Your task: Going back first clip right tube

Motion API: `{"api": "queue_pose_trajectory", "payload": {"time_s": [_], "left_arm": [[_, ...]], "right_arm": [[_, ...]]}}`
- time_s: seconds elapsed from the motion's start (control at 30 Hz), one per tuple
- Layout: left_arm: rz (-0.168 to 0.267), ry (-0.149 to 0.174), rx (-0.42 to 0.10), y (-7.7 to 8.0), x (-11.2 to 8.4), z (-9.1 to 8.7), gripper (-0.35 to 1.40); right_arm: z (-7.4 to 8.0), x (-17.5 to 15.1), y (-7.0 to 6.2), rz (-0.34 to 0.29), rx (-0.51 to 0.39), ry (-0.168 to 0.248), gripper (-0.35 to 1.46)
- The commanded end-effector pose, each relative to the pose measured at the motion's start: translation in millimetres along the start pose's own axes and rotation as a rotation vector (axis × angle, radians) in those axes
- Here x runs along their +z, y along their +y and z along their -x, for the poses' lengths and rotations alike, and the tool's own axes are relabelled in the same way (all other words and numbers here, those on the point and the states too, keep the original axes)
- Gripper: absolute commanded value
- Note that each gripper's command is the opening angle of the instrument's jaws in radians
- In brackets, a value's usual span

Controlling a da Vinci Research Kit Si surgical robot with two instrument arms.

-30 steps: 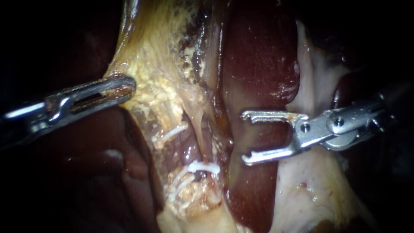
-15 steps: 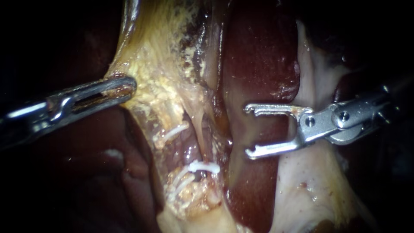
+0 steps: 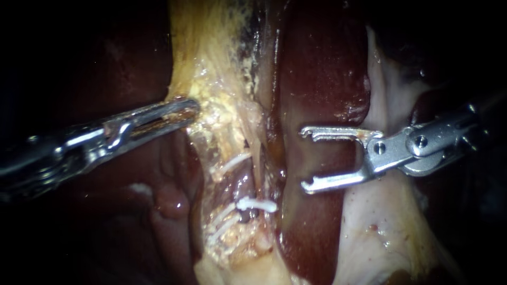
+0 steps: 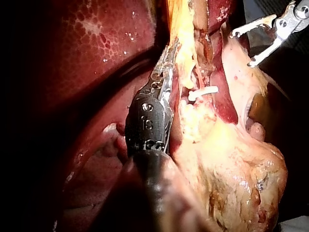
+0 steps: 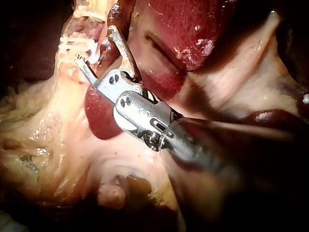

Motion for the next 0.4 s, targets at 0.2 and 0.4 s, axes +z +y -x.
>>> {"api": "queue_pose_trajectory", "payload": {"time_s": [0.2,0.4], "left_arm": [[-0.001,0.002,-0.002,-0.4,0.6,-0.1,-0.35],[-0.002,0.002,-0.002,-0.3,0.5,-0.1,-0.35]], "right_arm": [[0.0,0.0,0.0,0.000,0.000,0.000,0.60],[0.0,0.0,0.0,0.000,0.000,0.000,0.60]]}}
